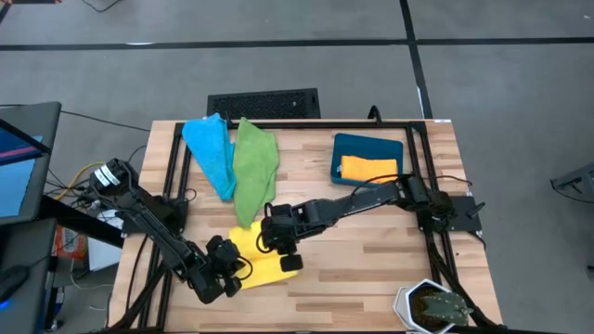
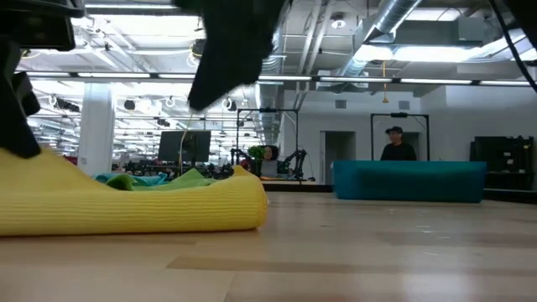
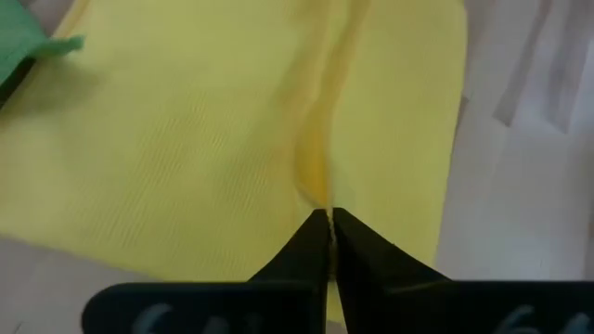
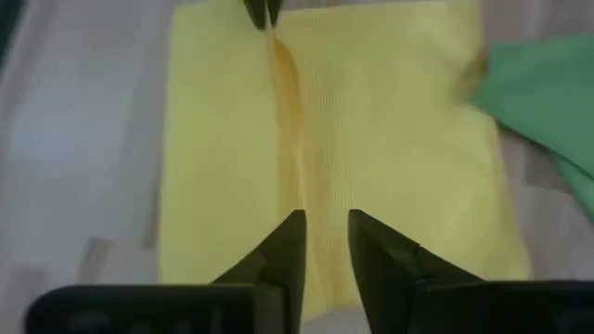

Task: Fold microfiber towels
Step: Fold the yellow microfiber cloth

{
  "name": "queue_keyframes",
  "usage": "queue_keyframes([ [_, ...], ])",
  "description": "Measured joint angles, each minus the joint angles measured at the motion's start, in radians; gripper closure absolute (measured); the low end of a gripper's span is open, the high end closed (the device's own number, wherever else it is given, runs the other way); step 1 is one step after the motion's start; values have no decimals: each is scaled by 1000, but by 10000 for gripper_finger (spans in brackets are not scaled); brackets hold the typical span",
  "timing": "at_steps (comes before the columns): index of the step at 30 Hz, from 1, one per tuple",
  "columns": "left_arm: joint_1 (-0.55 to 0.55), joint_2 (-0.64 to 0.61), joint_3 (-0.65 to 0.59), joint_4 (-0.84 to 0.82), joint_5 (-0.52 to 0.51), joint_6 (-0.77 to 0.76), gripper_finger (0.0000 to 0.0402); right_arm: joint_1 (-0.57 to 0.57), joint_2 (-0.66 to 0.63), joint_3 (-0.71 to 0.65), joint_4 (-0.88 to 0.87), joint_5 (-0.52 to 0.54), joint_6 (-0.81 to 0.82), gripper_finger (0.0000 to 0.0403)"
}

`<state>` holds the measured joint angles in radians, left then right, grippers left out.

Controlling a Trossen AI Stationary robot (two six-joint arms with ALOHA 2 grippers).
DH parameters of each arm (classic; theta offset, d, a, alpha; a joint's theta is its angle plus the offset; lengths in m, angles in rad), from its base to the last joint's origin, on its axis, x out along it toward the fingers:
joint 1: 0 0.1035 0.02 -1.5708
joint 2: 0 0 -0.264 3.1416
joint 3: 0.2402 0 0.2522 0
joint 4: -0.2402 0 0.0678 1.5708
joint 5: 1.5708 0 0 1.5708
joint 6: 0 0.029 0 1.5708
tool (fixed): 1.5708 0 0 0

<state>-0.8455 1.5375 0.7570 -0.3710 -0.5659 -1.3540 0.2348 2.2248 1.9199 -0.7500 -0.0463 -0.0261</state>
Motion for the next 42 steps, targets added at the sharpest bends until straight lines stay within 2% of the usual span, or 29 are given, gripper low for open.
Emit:
queue_keyframes([
  [5,-20,0,0,-37,-16,-56,401,-2,21,-77,110,0,0,339],
  [8,-23,9,0,-38,-16,-64,401,-9,30,-121,113,-1,0,368],
  [12,-23,27,0,-29,14,-66,401,-26,25,-162,194,-1,8,393],
  [21,-27,36,0,-43,31,-73,401,-48,25,-210,210,-5,27,371],
  [28,-25,36,0,-57,35,-72,401,-48,25,-272,233,-8,27,387],
  [35,-24,36,-9,-63,56,-79,400,-48,25,-283,250,-8,27,375],
  [42,-21,35,-9,-65,75,-73,380,-48,25,-284,265,-8,27,381],
])
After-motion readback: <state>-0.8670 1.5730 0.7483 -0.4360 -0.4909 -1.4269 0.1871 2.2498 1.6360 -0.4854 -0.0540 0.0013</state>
